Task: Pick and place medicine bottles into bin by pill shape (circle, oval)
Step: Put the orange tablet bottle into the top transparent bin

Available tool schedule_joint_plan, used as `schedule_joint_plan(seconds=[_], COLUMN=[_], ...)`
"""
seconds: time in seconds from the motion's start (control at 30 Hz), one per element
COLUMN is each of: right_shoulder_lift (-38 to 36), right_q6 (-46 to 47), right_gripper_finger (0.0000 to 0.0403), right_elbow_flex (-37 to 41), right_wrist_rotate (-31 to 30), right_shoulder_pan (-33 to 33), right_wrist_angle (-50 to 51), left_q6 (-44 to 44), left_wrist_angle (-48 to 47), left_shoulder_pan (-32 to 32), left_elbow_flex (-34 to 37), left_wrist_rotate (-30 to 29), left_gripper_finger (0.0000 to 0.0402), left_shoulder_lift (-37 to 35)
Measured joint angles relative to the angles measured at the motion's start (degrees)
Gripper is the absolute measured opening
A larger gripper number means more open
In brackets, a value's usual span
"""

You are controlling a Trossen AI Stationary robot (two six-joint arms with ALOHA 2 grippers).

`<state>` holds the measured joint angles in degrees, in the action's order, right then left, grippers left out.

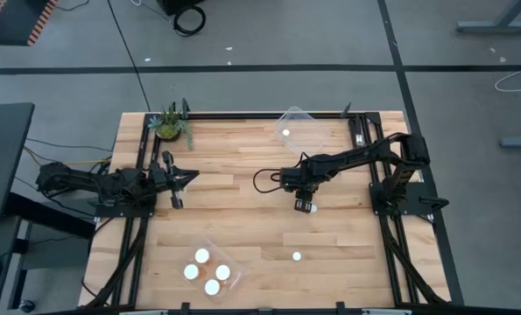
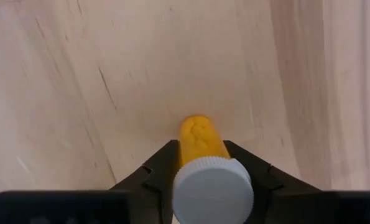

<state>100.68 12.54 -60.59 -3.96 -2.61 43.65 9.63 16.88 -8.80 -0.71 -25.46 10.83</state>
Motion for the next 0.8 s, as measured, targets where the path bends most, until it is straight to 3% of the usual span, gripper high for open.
schedule_joint_plan(seconds=[0.8], right_shoulder_lift=[-0.01], right_q6=[-7.21], right_gripper_finger=[0.0127], right_elbow_flex=[-10.78], right_wrist_rotate=[-0.96], right_shoulder_pan=[-5.78], right_wrist_angle=[6.79], left_q6=[0.00], left_wrist_angle=[0.00], left_shoulder_pan=[0.00], left_elbow_flex=[0.02], left_wrist_rotate=[0.00], left_gripper_finger=[0.0031], left_shoulder_lift=[0.00])
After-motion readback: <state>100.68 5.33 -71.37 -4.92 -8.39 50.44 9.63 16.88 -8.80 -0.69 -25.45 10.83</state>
